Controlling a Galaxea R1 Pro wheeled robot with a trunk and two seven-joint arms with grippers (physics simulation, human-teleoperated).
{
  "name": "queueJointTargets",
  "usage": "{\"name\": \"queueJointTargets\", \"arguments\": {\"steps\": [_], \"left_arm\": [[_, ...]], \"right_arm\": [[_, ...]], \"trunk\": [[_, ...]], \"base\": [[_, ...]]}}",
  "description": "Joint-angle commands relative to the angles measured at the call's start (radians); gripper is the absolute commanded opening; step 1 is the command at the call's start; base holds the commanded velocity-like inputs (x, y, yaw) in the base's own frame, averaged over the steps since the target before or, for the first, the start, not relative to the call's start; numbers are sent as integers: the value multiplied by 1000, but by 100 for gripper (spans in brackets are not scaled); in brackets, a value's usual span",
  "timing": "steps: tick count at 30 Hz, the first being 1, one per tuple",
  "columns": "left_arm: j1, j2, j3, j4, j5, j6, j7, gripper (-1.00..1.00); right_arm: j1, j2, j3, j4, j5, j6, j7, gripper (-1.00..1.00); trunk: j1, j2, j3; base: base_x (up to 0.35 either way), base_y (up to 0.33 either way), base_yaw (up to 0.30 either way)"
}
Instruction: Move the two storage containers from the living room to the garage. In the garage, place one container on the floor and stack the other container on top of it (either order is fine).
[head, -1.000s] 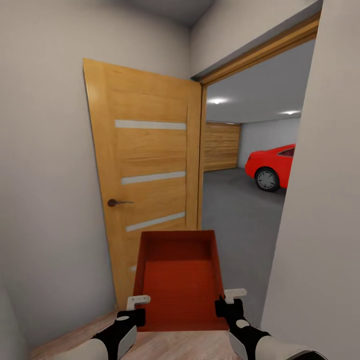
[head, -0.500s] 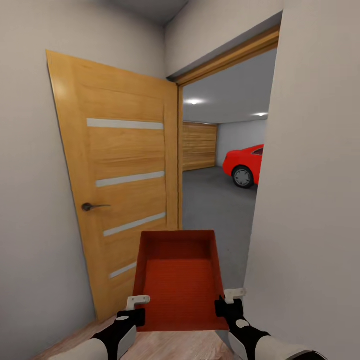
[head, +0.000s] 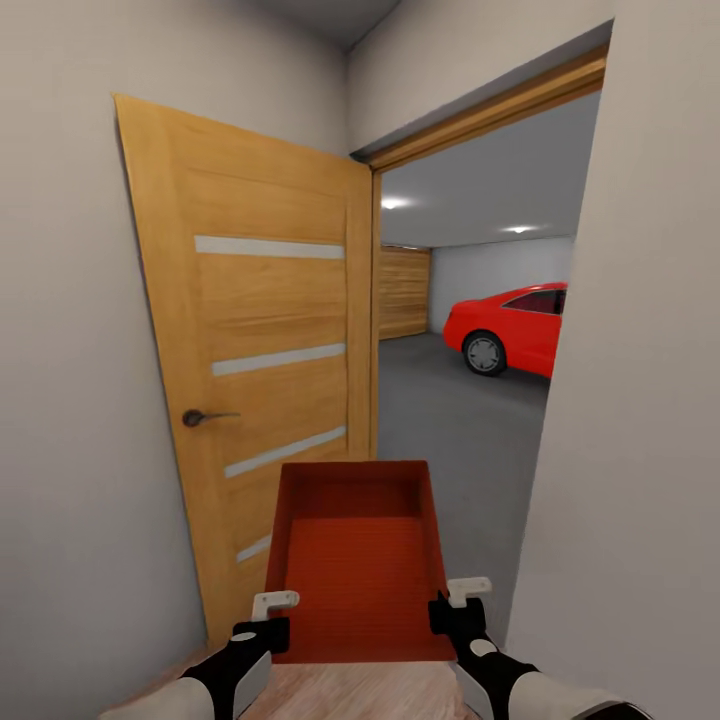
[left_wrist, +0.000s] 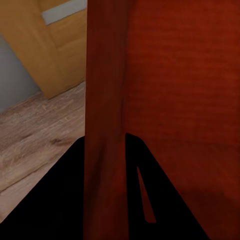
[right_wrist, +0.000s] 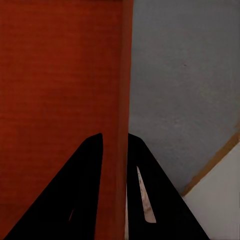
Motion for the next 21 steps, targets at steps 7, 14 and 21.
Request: {"name": "queueJointTargets", "arguments": {"steps": [7, 14, 21], "left_arm": [[0, 1, 2, -6, -1, 1, -33, -100], [0, 1, 2, -6, -1, 1, -33, -100], [0, 1, 2, -6, -1, 1, -33, -100]], "right_arm": [[0, -1, -35, 3, 2, -1, 1, -100], [0, -4, -35, 3, 2, -1, 7, -100], [0, -4, -35, 3, 2, -1, 8, -100]], "trunk": [[0, -1, 0], [0, -1, 0], [0, -1, 0]], "base": [[180, 279, 0], [306, 124, -31], [320, 89, -264]]}}
